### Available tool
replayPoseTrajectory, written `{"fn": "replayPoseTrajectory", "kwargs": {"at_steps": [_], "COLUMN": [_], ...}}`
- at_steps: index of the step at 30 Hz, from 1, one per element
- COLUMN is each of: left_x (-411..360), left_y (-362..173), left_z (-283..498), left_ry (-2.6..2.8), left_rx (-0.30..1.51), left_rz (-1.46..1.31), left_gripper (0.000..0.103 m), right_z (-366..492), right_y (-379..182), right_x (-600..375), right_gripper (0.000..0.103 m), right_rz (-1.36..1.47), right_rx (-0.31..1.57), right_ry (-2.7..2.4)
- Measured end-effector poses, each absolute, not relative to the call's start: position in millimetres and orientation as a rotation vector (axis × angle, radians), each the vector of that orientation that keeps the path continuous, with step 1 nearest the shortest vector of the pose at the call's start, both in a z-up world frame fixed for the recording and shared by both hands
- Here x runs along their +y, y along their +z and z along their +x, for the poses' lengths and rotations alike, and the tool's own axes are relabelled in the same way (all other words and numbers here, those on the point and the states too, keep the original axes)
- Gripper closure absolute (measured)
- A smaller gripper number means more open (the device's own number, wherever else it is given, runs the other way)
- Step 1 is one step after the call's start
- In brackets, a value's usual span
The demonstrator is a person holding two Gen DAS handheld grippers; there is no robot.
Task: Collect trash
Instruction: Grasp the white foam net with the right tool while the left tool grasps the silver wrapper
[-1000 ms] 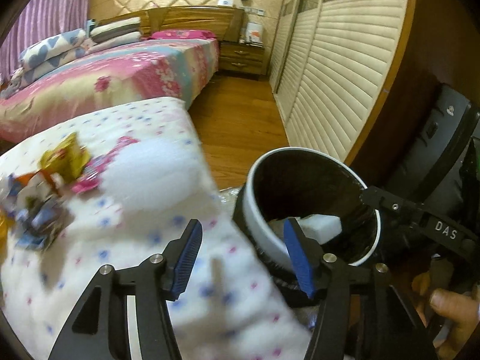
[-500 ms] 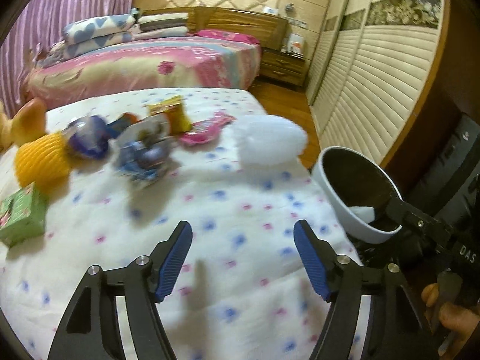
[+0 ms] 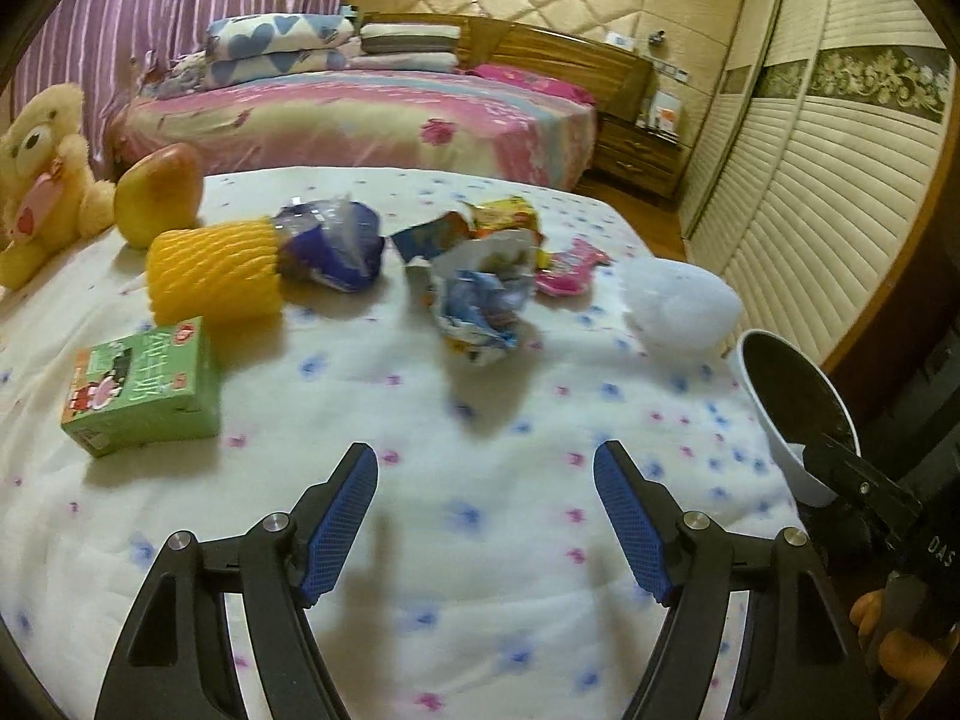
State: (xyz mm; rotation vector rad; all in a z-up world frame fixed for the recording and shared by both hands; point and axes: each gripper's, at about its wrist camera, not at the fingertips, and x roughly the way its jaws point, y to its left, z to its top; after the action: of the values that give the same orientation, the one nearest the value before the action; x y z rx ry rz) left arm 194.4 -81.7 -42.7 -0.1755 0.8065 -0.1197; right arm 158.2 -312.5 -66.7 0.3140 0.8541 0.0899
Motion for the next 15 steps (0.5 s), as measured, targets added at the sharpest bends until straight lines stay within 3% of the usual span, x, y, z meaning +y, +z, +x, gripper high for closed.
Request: {"fn": "replayPoseTrajectory", "kwargs": {"at_steps": [15], "left_x": [-71.1], "left_y": [-43.7], "left_z": [240.1], "left_ry": [-0.096], "left_rx": [0.797], "left_rz": [-0.171], "left_gripper": [0.029], "right_z": [211.4], "right_y": [-66.4], "right_x": [-298.9], "right_gripper": [0.011], "right_rz": [0.230], "right_rx": [0.828], "right_ry": [0.131]}}
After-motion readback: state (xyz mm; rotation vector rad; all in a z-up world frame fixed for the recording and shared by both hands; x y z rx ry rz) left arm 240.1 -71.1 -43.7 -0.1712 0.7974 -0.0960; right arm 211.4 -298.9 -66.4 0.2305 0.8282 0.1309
